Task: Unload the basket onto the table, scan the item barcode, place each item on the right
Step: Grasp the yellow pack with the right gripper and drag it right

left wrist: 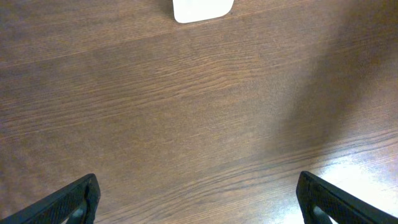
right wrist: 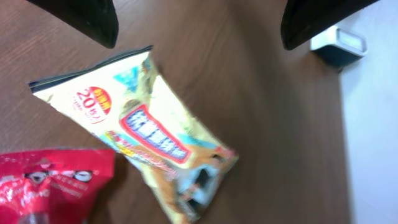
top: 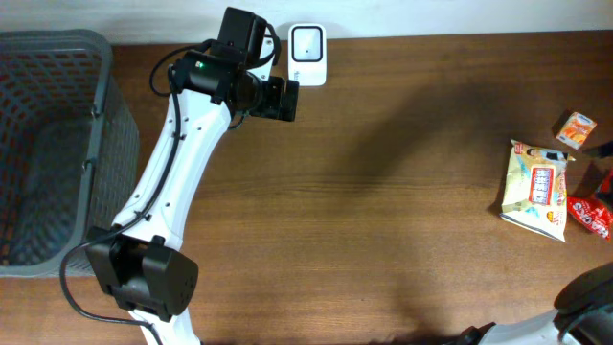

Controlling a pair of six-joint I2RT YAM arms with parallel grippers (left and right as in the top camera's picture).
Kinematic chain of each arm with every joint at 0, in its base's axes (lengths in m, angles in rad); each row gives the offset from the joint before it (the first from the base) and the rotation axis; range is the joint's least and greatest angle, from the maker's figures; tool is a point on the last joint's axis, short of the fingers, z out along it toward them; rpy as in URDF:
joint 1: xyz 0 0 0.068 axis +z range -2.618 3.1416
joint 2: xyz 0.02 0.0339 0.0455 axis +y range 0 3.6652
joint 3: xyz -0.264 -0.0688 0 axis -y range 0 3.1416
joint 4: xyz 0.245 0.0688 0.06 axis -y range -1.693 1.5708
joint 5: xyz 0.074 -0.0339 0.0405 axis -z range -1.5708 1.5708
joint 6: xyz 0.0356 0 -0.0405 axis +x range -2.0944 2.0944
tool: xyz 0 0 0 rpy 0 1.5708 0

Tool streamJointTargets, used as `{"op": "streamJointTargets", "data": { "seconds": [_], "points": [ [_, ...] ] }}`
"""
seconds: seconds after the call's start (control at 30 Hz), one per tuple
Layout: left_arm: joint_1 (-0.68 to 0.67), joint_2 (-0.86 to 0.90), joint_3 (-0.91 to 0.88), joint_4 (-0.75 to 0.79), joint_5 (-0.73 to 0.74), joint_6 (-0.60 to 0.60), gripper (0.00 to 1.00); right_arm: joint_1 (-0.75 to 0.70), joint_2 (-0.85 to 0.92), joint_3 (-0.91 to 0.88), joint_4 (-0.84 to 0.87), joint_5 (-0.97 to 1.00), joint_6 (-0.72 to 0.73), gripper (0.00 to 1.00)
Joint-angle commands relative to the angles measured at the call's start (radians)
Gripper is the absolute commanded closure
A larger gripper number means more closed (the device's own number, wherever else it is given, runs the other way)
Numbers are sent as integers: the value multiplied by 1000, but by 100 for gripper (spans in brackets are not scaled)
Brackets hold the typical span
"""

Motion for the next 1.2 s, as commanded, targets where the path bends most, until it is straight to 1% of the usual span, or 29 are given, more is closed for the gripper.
{"op": "streamJointTargets", "data": {
  "seconds": [0.0,0.03,0.07,0.1,0.13,0.17,0.2,0.23,0.27,0.3,0.37,0.4,0.43,0.5,0.63,0.7,0.77,0.8,0.87,0.9,0.97,1.0,1.03,1.07,1.17],
  "points": [
    [-2,5,0,0,11,-5,1,-1,-79,99,-122,-39,-129,16],
    [-2,5,0,0,11,-5,1,9,-94,99,-151,-27,-161,16],
    [-2,5,0,0,11,-5,1,33,-97,98,-194,8,-183,21],
    [-2,5,0,0,11,-5,1,60,-93,89,-212,56,-182,48],
    [-2,5,0,0,11,-5,1,97,-91,64,-212,113,-179,65],
    [-2,5,0,0,11,-5,1,138,-89,22,-199,156,-153,85],
    [-2,5,0,0,11,-5,1,172,-87,-21,-179,177,-118,96],
    [1,5,0,0,11,-5,1,239,-85,-126,-93,192,-79,96],
    [4,5,0,0,11,-5,1,279,-85,-199,-12,204,-79,96],
    [3,5,0,0,11,-5,1,321,-82,-284,81,254,-33,96],
    [0,5,0,0,11,-5,1,374,-74,-408,222,380,122,96],
    [0,5,0,0,11,-5,1,391,-74,-470,303,404,176,96],
    [0,5,0,0,11,-5,1,396,-74,-505,352,404,192,96],
    [0,5,0,0,11,-5,1,397,-74,-562,423,432,194,96],
    [3,5,0,0,11,-5,1,396,-74,-594,465,668,249,96],
    [2,5,0,0,11,-5,1,396,-74,-594,490,729,249,96],
    [2,5,0,0,11,-5,1,396,-74,-594,512,715,248,96],
    [2,5,0,0,11,-5,1,396,-74,-594,550,587,174,96],
    [2,5,0,0,11,-5,1,405,-74,-594,621,282,-39,96],
    [2,5,0,0,11,-5,1,415,-74,-594,630,215,-75,96],
    [2,5,0,0,11,-5,1,460,-63,-599,631,257,-73,96],
    [2,5,0,0,11,-5,1,479,-47,-603,630,328,-64,96],
    [2,5,0,0,11,-5,1,497,-23,-613,630,435,-5,96],
    [2,5,0,0,11,-5,1,502,-2,-619,630,484,40,96],
    [2,5,0,0,11,-5,1,492,71,-622,666,506,44,96]
  ]
}}
